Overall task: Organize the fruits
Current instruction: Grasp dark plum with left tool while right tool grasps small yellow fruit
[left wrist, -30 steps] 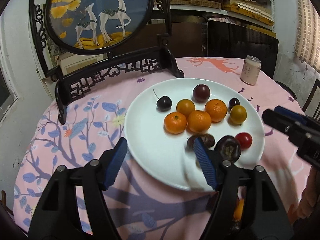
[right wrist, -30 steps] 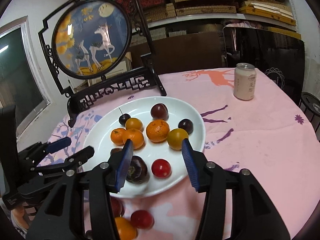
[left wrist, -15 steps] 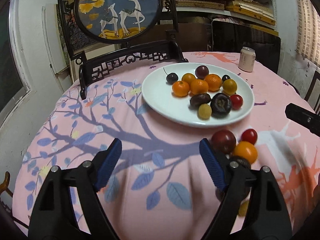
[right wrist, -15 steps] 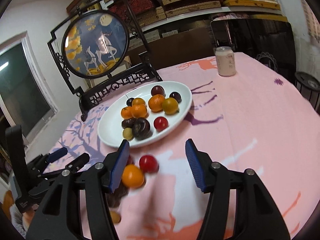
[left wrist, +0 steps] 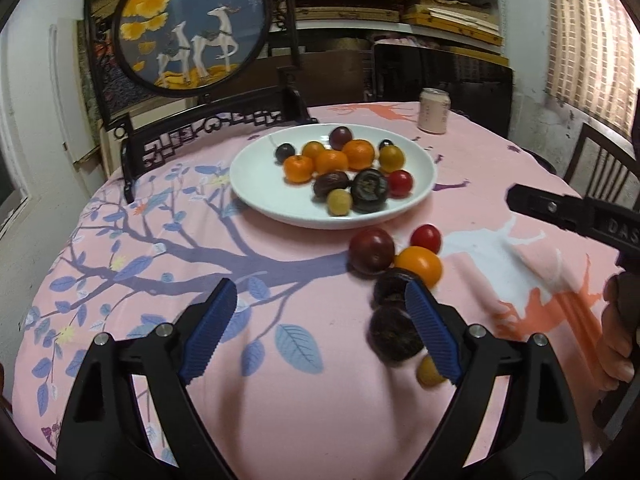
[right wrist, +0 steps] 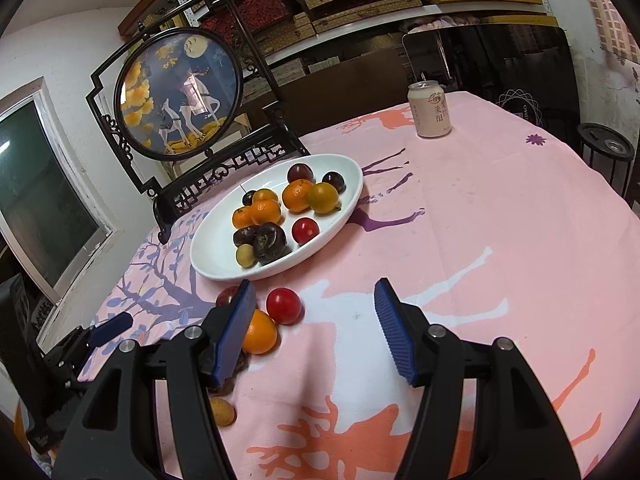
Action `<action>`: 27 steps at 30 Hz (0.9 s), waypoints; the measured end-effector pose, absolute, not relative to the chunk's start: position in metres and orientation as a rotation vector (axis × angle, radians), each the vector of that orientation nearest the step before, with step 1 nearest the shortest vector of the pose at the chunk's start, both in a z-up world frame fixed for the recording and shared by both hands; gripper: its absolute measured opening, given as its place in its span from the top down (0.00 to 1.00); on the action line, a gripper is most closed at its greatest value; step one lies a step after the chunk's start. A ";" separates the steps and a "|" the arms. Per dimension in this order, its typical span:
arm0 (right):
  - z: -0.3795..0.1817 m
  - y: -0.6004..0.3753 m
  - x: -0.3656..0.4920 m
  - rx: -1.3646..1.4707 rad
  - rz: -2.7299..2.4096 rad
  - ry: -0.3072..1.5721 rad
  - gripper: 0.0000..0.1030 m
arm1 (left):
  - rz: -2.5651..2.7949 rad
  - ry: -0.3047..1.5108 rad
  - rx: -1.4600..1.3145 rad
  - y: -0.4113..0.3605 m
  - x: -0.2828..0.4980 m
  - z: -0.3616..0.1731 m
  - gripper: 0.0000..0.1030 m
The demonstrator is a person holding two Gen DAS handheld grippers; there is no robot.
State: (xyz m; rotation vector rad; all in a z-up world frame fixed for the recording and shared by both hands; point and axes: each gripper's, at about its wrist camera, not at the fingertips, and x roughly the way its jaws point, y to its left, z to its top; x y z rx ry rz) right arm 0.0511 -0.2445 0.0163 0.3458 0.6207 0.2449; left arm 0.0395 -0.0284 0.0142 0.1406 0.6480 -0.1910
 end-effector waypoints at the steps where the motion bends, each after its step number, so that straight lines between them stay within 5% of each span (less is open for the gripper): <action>1: 0.016 -0.245 0.051 0.350 0.244 0.621 0.39 | -0.203 0.647 0.152 -0.031 0.038 0.014 0.15; 27: 0.021 -0.244 0.047 0.368 0.297 0.626 0.38 | -0.037 0.744 0.213 -0.006 0.044 -0.008 0.12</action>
